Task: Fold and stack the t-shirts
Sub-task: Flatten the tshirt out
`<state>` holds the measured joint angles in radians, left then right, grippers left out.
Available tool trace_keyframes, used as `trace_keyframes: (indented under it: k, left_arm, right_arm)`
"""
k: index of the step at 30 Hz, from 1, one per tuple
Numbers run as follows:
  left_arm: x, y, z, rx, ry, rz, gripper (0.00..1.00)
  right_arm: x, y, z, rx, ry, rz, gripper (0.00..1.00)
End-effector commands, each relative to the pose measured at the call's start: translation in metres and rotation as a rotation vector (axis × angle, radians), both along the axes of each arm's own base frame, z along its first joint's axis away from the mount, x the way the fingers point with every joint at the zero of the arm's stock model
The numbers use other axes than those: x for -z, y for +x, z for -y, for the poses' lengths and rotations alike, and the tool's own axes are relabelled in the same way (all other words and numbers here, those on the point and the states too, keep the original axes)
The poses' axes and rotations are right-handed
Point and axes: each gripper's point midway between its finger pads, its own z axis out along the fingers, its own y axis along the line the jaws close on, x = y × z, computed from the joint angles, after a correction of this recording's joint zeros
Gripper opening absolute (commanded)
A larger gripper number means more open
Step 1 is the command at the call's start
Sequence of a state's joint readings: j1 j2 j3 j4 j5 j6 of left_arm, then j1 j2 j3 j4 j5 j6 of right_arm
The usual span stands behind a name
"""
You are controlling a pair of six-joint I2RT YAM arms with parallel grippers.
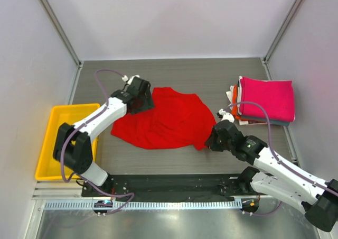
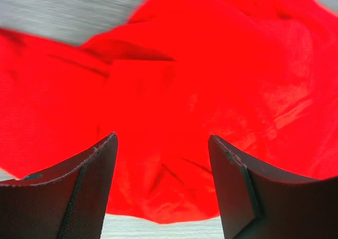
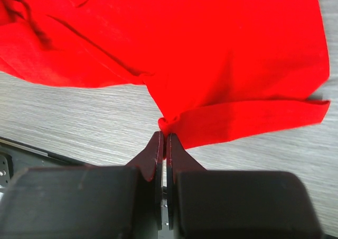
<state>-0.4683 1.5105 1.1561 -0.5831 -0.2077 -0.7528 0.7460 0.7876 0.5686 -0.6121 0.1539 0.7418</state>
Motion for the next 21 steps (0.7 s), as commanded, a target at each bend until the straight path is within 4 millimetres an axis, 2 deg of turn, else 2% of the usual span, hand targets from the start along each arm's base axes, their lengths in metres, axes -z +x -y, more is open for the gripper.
trace_keyframes:
  k: [1, 2, 4, 5, 7, 8, 9, 13, 14, 15, 16, 17, 19, 21]
  left_arm:
    - [0.002, 0.003, 0.010, 0.061, 0.138, -0.021, 0.70]
    - [0.008, 0.011, 0.015, 0.070, 0.161, -0.044, 0.68]
    - [0.018, 0.013, 0.011, 0.081, 0.220, -0.085, 0.67]
    - [0.017, 0.020, 0.014, 0.084, 0.231, -0.084, 0.67]
    - [0.035, 0.022, 0.007, 0.088, 0.304, -0.139, 0.67]
    - [0.034, 0.027, 0.009, 0.091, 0.311, -0.137, 0.67]
    - [0.045, 0.026, 0.008, 0.097, 0.336, -0.170, 0.67]
    - [0.064, 0.030, 0.014, 0.120, 0.344, -0.211, 0.65]
    - [0.067, 0.033, 0.014, 0.121, 0.344, -0.216, 0.61]
    - [0.070, 0.034, 0.014, 0.121, 0.349, -0.228, 0.50]
    - [0.078, 0.034, 0.014, 0.122, 0.358, -0.247, 0.44]
    - [0.077, 0.039, 0.014, 0.116, 0.352, -0.248, 0.32]
    - [0.079, 0.042, 0.014, 0.117, 0.344, -0.262, 0.21]
    - [0.072, 0.048, 0.013, 0.107, 0.310, -0.256, 0.01]
  right_arm:
    - [-0.025, 0.013, -0.016, -0.039, 0.048, 0.062, 0.04]
    - [-0.024, 0.013, -0.017, -0.040, 0.050, 0.060, 0.04]
    - [-0.024, 0.013, -0.020, -0.044, 0.066, 0.065, 0.04]
    - [-0.024, 0.013, -0.021, -0.045, 0.071, 0.063, 0.04]
    - [-0.023, 0.013, -0.021, -0.040, 0.080, 0.068, 0.04]
    - [-0.022, 0.012, -0.020, -0.037, 0.080, 0.069, 0.04]
    - [-0.021, 0.012, -0.019, -0.036, 0.078, 0.065, 0.04]
    - [-0.020, 0.010, -0.017, -0.029, 0.082, 0.071, 0.04]
    - [-0.019, 0.011, -0.016, -0.023, 0.081, 0.072, 0.04]
    - [-0.019, 0.011, -0.015, -0.018, 0.079, 0.076, 0.04]
    - [-0.020, 0.012, -0.015, -0.011, 0.080, 0.076, 0.04]
    - [-0.021, 0.014, -0.014, -0.004, 0.078, 0.082, 0.04]
    - [-0.023, 0.018, -0.012, 0.021, 0.069, 0.096, 0.04]
    - [-0.029, 0.025, -0.010, 0.062, 0.065, 0.108, 0.02]
